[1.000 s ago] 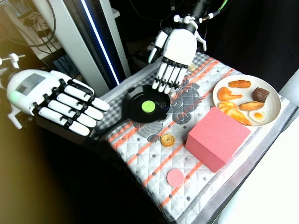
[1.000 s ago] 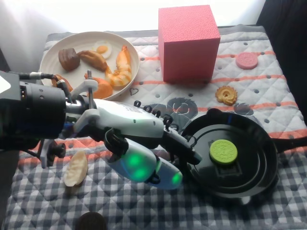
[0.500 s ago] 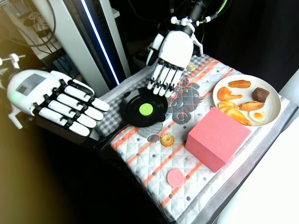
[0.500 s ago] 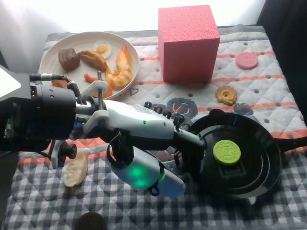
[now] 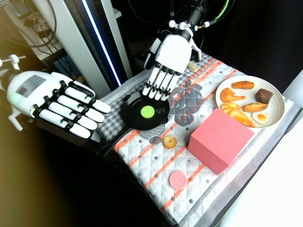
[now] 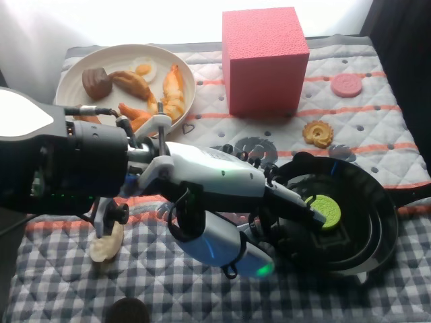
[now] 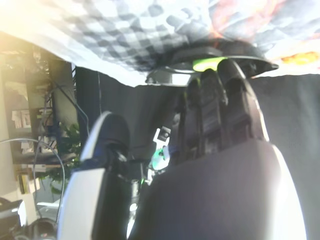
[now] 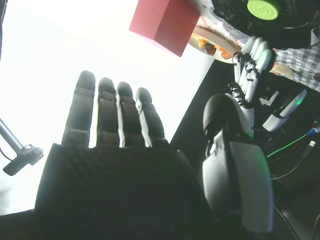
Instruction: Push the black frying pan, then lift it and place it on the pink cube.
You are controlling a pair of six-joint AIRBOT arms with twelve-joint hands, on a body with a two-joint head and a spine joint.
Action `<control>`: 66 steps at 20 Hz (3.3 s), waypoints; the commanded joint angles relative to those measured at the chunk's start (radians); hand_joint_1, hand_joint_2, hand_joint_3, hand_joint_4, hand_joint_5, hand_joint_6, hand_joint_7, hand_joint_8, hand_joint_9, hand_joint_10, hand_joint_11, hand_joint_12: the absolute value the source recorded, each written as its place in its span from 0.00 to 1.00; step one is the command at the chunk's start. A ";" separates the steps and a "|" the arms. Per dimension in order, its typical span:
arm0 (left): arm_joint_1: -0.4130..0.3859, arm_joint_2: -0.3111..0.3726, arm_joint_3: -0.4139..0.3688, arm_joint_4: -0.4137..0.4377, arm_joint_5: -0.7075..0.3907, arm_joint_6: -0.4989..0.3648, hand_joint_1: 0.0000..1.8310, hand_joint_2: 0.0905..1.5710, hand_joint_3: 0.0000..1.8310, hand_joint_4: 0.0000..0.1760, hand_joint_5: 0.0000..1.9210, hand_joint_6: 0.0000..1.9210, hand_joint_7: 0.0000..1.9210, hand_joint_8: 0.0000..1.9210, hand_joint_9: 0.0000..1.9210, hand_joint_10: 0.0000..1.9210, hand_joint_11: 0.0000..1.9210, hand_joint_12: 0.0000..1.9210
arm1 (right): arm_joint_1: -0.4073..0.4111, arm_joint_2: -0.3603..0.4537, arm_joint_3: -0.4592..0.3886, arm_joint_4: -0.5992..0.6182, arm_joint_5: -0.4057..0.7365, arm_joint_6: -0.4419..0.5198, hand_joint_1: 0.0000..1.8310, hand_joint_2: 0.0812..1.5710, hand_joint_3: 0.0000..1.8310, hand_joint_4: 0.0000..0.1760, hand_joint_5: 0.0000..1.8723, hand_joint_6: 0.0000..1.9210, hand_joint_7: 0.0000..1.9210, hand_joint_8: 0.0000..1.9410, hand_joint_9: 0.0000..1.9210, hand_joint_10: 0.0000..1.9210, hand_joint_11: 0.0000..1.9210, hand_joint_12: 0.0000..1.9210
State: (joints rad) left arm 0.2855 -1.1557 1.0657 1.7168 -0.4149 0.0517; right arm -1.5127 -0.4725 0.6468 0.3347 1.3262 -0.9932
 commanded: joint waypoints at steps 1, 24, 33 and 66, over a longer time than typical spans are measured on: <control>-0.002 -0.004 0.002 -0.052 -0.015 0.011 0.31 0.80 0.00 0.00 0.12 0.01 0.11 0.00 0.11 0.00 0.00 0.26 | 0.004 0.001 0.006 0.017 0.116 0.004 0.14 0.82 0.00 0.02 0.00 0.00 0.00 0.00 0.00 0.00 0.00 0.09; -0.006 0.152 -0.066 0.096 0.022 -0.105 0.33 0.92 0.00 1.00 0.21 0.95 0.15 0.42 0.13 0.36 0.00 0.53 | -0.002 -0.012 0.010 0.035 0.116 0.006 0.13 0.81 0.00 0.18 0.00 0.00 0.00 0.00 0.00 0.00 0.01 0.01; 0.014 0.097 -0.035 0.089 0.040 -0.097 0.36 0.84 0.00 0.00 0.16 0.41 0.17 0.30 0.11 0.35 0.00 0.53 | -0.002 -0.014 0.012 0.035 0.116 0.009 0.14 0.81 0.00 0.05 0.00 0.00 0.00 0.00 0.00 0.00 0.00 0.00; -0.002 -0.055 0.038 -0.110 0.031 0.105 0.35 0.81 0.00 0.12 0.24 0.01 0.21 0.00 0.16 0.06 0.00 0.45 | -0.002 -0.016 0.012 0.035 0.118 0.009 0.14 0.82 0.00 0.00 0.00 0.00 0.00 0.00 0.00 0.00 0.01 0.01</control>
State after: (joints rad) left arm 0.2947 -1.2079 1.1027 1.6432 -0.3737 0.1570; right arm -1.5200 -0.4915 0.6529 0.3542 1.3258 -0.9878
